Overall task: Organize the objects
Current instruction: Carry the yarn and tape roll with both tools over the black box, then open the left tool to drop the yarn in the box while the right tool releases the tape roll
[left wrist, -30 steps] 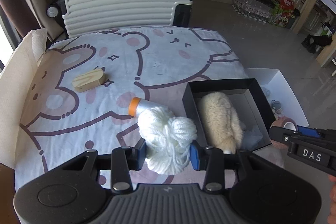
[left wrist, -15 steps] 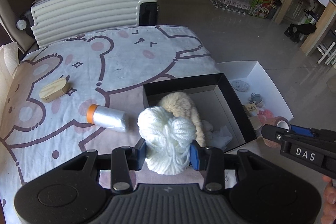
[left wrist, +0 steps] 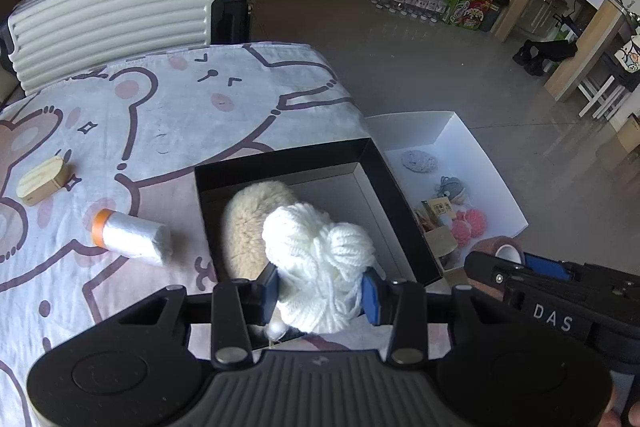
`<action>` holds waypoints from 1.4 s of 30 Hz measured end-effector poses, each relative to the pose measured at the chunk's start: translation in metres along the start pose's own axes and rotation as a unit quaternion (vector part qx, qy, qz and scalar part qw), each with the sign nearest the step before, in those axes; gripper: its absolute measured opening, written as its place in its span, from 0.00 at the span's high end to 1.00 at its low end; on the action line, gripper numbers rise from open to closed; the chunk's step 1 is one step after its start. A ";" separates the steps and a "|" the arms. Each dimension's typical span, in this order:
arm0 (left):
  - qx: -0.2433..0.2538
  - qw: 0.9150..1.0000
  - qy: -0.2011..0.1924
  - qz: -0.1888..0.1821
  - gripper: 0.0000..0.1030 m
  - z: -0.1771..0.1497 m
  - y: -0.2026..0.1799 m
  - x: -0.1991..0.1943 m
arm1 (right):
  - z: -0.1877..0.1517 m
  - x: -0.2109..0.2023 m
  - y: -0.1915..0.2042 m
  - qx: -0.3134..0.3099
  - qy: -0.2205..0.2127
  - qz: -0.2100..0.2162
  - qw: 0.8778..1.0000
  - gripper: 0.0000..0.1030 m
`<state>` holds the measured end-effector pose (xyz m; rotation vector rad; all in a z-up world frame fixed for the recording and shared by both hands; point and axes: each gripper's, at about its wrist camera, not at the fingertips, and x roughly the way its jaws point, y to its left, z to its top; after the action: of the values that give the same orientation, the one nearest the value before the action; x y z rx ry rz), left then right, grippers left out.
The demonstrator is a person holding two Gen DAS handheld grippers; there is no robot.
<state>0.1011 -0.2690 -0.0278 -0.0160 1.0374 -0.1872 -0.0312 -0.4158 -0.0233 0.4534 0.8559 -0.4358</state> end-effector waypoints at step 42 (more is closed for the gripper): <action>-0.056 0.994 -0.003 -0.089 0.59 0.037 0.004 0.086 | 0.000 0.102 0.019 -0.076 0.093 0.046 0.992 0.42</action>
<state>0.1758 -0.2813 -0.0825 -0.2109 1.0397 -0.2907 0.0383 -0.4185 -0.0998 0.3956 1.0360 -0.2441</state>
